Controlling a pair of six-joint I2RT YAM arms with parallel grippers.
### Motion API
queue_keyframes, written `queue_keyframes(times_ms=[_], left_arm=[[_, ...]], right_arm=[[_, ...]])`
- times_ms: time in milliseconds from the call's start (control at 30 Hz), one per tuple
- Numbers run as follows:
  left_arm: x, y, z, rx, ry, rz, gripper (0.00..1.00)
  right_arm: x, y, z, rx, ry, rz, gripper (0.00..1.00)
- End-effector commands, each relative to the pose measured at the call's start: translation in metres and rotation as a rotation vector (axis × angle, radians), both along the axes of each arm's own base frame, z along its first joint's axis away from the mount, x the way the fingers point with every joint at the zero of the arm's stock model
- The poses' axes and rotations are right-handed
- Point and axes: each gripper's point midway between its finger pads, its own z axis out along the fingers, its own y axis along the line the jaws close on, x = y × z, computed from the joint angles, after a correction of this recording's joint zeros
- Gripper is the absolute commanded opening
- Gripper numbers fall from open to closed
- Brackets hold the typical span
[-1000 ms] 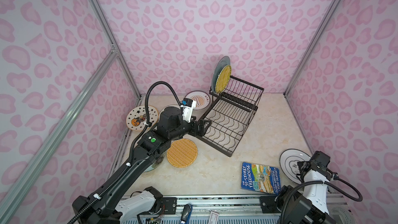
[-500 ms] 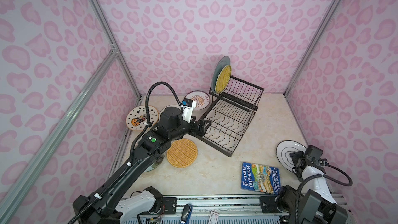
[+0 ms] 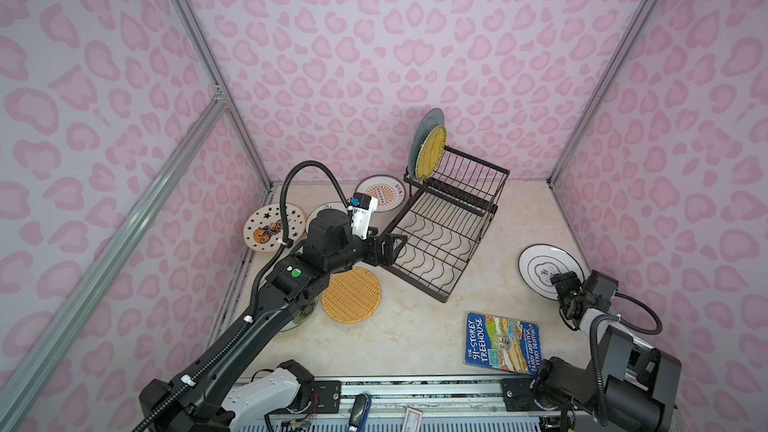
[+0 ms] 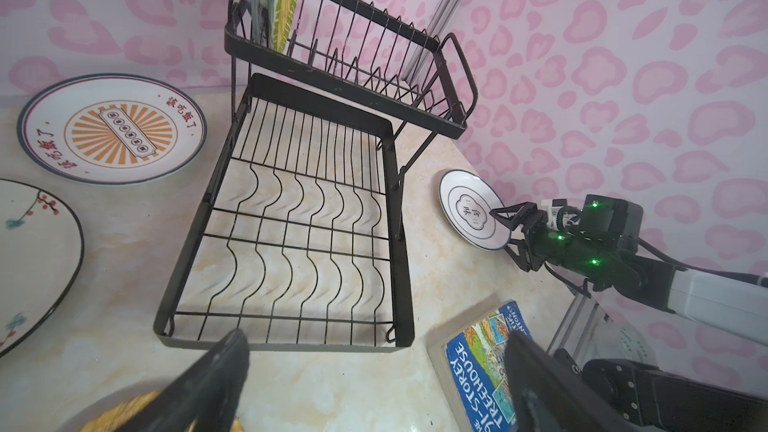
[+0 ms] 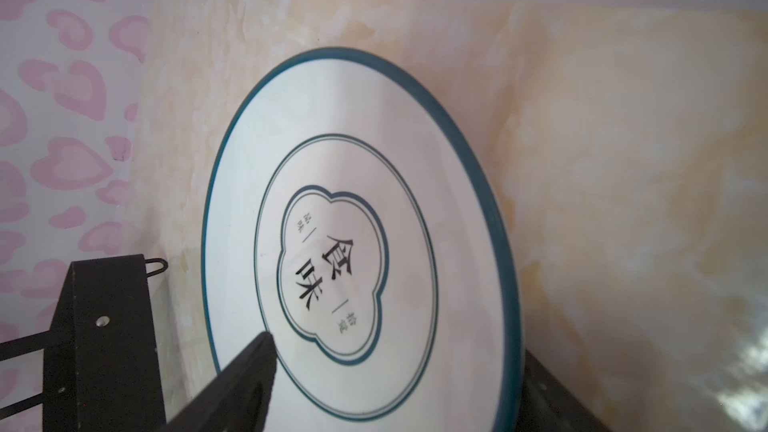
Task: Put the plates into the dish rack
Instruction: 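Grasp the text-printed white plate's rim with the right gripper while the left withdraws, then lift the text-printed plate upright with the right gripper and carry it toward the rack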
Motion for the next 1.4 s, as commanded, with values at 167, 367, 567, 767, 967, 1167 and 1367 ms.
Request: queue_keyframes(times_ms=[167, 367, 567, 767, 967, 1167, 1367], left_arm=[[-0.003, -0.001, 0.009, -0.071, -0.007, 0.005, 0.98], [-0.010, -0.011, 0.006, -0.139, 0.025, -0.049, 0.98], [-0.023, -0.024, 0.010, -0.235, 0.028, -0.140, 0.98], [-0.018, -0.024, 0.004, -0.246, 0.046, -0.117, 0.98], [-0.016, -0.022, 0.004, -0.248, 0.038, -0.101, 0.98], [-0.016, -0.017, 0.007, -0.243, 0.018, -0.079, 0.98], [-0.019, -0.010, 0.015, -0.248, -0.008, -0.058, 0.97]], right_arm=[[-0.015, 0.025, -0.036, 0.241, 0.049, 0.038, 0.55], [-0.010, 0.021, -0.035, 0.249, 0.032, 0.054, 0.49], [-0.002, 0.020, -0.039, 0.292, 0.013, 0.056, 0.50], [0.001, 0.021, -0.047, 0.322, 0.019, 0.056, 0.46], [0.000, 0.024, -0.054, 0.347, 0.027, 0.052, 0.31], [0.004, 0.023, -0.049, 0.342, -0.003, 0.059, 0.11], [0.018, 0.028, -0.027, 0.334, -0.113, 0.099, 0.00]])
